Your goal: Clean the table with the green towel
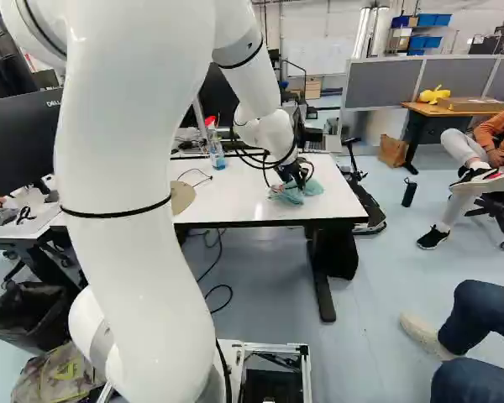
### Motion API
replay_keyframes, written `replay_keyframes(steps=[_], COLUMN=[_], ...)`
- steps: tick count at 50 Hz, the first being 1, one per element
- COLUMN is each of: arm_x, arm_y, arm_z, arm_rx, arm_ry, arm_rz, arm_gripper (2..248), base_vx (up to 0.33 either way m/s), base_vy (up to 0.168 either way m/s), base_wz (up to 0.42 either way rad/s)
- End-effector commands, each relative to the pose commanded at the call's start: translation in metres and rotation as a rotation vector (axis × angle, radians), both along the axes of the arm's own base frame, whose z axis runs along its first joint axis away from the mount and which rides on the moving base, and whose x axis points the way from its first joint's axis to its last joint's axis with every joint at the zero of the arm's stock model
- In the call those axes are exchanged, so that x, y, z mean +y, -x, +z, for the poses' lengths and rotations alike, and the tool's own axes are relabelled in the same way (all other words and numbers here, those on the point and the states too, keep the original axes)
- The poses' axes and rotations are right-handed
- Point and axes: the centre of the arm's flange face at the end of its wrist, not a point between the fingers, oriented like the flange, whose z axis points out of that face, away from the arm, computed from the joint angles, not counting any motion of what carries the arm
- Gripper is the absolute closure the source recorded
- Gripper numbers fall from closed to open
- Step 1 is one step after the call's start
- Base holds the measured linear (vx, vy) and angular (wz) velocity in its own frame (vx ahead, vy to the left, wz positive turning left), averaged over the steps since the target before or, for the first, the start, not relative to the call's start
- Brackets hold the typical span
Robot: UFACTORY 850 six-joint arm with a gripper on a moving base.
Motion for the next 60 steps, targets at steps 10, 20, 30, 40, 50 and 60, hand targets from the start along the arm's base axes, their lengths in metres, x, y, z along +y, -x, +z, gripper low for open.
replay_keyframes(steps=[10,20,30,40,50,60], arm_x=[-0.012,-0.013,-0.007,0.008,0.025,0.039], arm_y=[0.011,0.029,0.047,0.055,0.055,0.048], arm_z=[0.0,0.001,0.001,0.001,0.001,0.001], arm_rx=[0.002,0.009,0.016,0.02,0.023,0.023], arm_ry=[-0.001,-0.004,-0.008,-0.009,-0.01,-0.01], arm_rz=[-0.029,-0.045,-0.049,-0.031,0.002,0.033], arm_gripper=[193,193,193,193,193,193], base_vx=[0.0,0.0,0.0,0.0,0.0,0.0], base_vy=[0.0,0.0,0.0,0.0,0.0,0.0], base_wz=[0.0,0.0,0.0,0.0,0.0,0.0])
